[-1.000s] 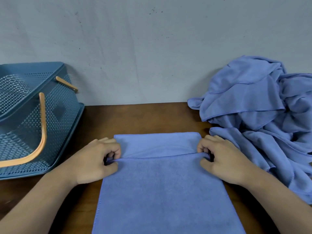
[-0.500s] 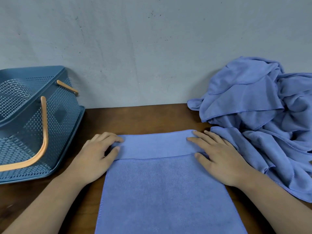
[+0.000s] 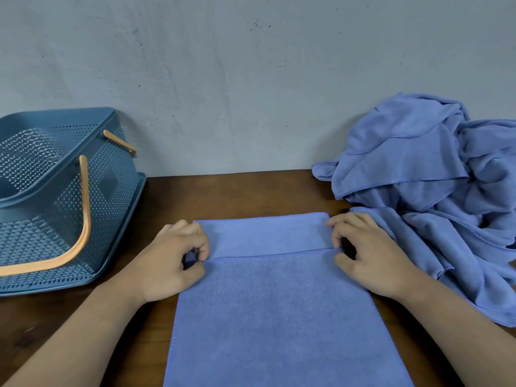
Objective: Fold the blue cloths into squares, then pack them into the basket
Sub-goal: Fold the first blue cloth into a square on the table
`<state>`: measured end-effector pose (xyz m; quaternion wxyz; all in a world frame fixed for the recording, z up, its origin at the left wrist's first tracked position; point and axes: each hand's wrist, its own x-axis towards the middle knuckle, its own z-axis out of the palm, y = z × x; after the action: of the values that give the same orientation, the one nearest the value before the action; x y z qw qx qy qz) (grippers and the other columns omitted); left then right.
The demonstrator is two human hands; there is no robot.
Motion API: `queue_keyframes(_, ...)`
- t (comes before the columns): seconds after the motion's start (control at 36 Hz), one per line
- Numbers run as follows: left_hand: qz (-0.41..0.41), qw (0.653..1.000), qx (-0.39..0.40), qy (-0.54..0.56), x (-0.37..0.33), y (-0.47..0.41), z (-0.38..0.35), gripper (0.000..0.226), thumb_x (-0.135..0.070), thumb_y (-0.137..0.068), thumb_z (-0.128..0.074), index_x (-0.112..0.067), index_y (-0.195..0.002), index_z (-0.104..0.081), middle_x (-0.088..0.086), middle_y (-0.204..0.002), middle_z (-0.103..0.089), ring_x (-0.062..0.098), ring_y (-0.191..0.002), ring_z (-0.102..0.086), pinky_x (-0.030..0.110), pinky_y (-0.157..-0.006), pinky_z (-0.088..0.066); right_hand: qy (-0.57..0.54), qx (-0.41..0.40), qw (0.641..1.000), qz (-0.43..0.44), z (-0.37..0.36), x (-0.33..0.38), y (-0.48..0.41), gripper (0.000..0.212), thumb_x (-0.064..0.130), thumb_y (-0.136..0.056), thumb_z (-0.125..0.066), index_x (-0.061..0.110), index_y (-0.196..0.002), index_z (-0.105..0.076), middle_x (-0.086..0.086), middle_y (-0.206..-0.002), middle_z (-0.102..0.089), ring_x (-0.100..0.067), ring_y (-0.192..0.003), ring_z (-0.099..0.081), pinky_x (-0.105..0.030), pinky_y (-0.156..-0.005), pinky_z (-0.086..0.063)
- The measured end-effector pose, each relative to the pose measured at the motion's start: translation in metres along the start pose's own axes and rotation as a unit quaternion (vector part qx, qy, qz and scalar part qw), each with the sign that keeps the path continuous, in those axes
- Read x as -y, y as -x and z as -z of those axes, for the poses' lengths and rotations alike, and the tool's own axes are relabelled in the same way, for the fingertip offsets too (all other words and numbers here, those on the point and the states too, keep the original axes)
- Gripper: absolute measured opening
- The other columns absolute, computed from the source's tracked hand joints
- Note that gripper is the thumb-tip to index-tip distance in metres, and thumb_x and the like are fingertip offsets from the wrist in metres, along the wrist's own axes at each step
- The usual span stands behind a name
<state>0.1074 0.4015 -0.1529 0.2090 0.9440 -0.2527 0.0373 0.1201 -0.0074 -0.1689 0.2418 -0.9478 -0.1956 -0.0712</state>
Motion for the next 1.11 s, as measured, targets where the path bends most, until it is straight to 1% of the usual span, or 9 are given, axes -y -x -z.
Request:
queue_keyframes(0.25,0.096,0.952,-0.139,0.257,-0.02,-0.005,-0.004,0.009,-0.022,-0.093,-0.049,-0.016,-0.087,-0.051,-0.001,-0.069,-0.048,0.022,-0.064,-0.039,0.038,-0.062,-0.034,-0.3,-0.125,0.942,-0.08,0.006,0.023,0.0,0.006,0.015,-0.1,-0.059,0.017,-0.094,-0.058,-0.001,-0.079,-0.064,-0.021,-0.072,-0.055,-0.041,-0.07,-0.042)
queue_keyframes(0.36,0.19,0.934,-0.168,0.253,-0.008,-0.011,-0.013,0.006,-0.033,-0.107,-0.057,-0.028,-0.109,-0.06,0.006,-0.082,-0.065,0.028,-0.073,-0.056,0.04,-0.075,-0.047,-0.281,-0.085,0.948,-0.121,0.0,0.022,-0.006,0.014,0.034,-0.103,-0.063,0.037,-0.116,-0.059,0.012,-0.082,-0.07,-0.007,-0.077,-0.061,-0.03,-0.074,-0.045)
queue_keyframes(0.42,0.188,0.923,-0.146,0.302,-0.003,-0.01,-0.01,0.022,-0.042,-0.098,-0.062,-0.032,-0.117,-0.06,0.002,-0.084,-0.065,0.02,-0.079,-0.055,0.048,-0.083,-0.046,-0.286,-0.067,0.948,-0.119,0.0,0.02,-0.006,0.017,0.03,-0.103,-0.065,0.036,-0.118,-0.059,0.004,-0.085,-0.071,-0.02,-0.076,-0.063,-0.042,-0.072,-0.049)
queue_keyframes(0.47,0.159,0.922,-0.101,0.338,0.001,-0.009,-0.007,0.028,-0.033,-0.091,-0.065,-0.03,-0.119,-0.06,0.003,-0.088,-0.063,0.019,-0.082,-0.052,0.045,-0.083,-0.042,-0.274,-0.049,0.955,-0.103,-0.001,0.016,-0.005,0.017,0.02,-0.1,-0.066,0.03,-0.114,-0.063,-0.009,-0.088,-0.068,-0.038,-0.083,-0.062,-0.053,-0.075,-0.052)
queue_keyframes(0.56,0.139,0.931,-0.063,0.331,0.0,-0.007,-0.006,0.033,-0.011,-0.085,-0.064,-0.023,-0.115,-0.059,0.004,-0.09,-0.061,0.022,-0.081,-0.053,0.042,-0.081,-0.042,-0.253,-0.042,0.961,-0.1,-0.007,0.01,-0.004,0.022,0.007,-0.096,-0.065,0.028,-0.102,-0.069,-0.018,-0.08,-0.057,-0.034,-0.068,-0.048,-0.039,-0.064,-0.042)
queue_keyframes(0.72,0.162,0.873,-0.206,0.41,-0.006,-0.016,0.001,0.02,-0.006,-0.084,-0.064,-0.017,-0.1,-0.057,0.006,-0.092,-0.066,0.016,-0.079,-0.058,0.037,-0.073,-0.042,-0.25,-0.049,0.96,-0.114,-0.013,0.005,-0.006,0.027,0.008,-0.1,-0.063,0.032,-0.099,-0.074,-0.021,-0.073,-0.055,-0.022,-0.058,-0.039,-0.032,-0.058,-0.033)
queue_keyframes(0.86,0.196,0.928,-0.187,0.256,0.01,-0.013,-0.012,0.024,-0.006,-0.1,-0.067,-0.028,-0.107,-0.061,-0.005,-0.096,-0.072,0.02,-0.095,-0.069,0.048,-0.096,-0.05,-0.243,-0.063,0.962,-0.106,-0.014,0.007,-0.007,0.029,0.011,-0.102,-0.064,0.037,-0.101,-0.077,0.001,-0.061,-0.046,-0.009,-0.053,-0.037,-0.022,-0.053,-0.032)
queue_keyframes(1.03,0.174,0.957,-0.128,0.192,0.003,-0.009,-0.011,0.018,-0.01,-0.094,-0.071,-0.024,-0.099,-0.062,0.007,-0.077,-0.062,0.015,-0.06,-0.048,0.031,-0.065,-0.042,-0.269,-0.081,0.955,-0.097,-0.011,0.012,-0.004,0.036,0.005,-0.102,-0.062,0.037,-0.099,-0.078,0.005,-0.067,-0.064,-0.019,-0.056,-0.05,-0.024,-0.058,-0.04)
queue_keyframes(1.11,0.161,0.962,-0.119,0.185,0.003,-0.009,-0.011,0.026,0.001,-0.09,-0.069,-0.024,-0.088,-0.067,0.001,-0.082,-0.063,0.008,-0.062,-0.049,0.026,-0.065,-0.041,-0.28,-0.151,0.942,-0.108,-0.006,0.017,-0.014,0.031,0.008,-0.103,-0.06,0.034,-0.103,-0.078,0.009,-0.09,-0.077,-0.016,-0.083,-0.071,-0.031,-0.076,-0.053)
